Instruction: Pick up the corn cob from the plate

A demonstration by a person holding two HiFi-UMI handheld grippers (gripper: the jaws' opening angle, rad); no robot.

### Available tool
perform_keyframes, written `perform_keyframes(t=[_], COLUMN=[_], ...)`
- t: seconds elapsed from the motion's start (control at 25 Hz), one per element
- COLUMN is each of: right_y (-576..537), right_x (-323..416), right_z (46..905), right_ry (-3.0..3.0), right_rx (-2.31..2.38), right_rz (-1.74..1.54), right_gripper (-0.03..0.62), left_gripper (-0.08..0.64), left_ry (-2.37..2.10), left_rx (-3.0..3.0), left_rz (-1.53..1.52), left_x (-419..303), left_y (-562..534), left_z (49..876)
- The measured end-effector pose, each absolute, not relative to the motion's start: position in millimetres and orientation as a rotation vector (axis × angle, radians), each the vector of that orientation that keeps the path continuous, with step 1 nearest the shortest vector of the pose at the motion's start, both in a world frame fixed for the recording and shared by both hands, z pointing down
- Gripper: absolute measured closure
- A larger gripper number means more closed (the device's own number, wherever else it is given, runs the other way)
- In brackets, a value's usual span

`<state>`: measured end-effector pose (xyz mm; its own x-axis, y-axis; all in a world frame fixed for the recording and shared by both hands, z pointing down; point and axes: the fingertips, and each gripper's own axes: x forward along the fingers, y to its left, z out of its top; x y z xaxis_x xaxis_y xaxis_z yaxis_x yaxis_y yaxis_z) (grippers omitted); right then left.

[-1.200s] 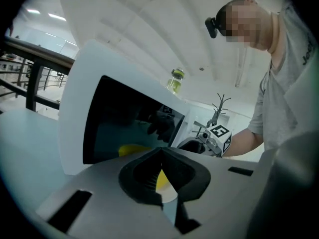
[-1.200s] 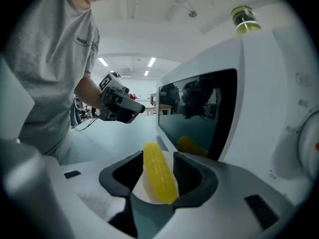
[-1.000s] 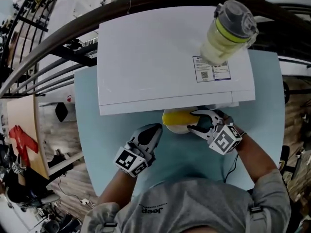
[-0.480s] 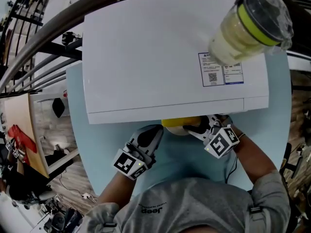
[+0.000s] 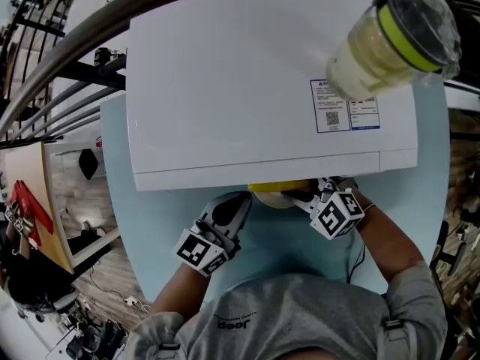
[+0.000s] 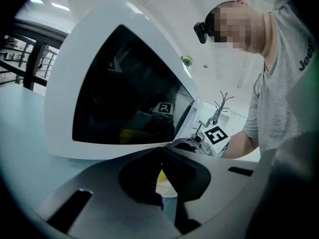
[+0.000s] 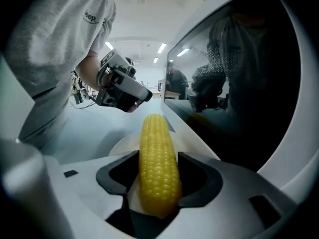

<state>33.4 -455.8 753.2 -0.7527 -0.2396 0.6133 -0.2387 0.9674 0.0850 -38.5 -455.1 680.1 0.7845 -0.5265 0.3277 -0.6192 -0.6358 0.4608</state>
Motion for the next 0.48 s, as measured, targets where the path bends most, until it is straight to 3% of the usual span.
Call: perform_keyframes(t=[0.48], right_y=[-456.2], right_x=[31.6], right_z=[748.7], right_ry=[-2.482], right_rx=[0.327], right_rz=[0.019], right_gripper=[0.351], left_gripper=[0.541], left_ry=[-0.872], left_rx=[2.403], left_rz=[0.232], left_x=[-45.7], left_y=[-455.4], left_z=[680.5])
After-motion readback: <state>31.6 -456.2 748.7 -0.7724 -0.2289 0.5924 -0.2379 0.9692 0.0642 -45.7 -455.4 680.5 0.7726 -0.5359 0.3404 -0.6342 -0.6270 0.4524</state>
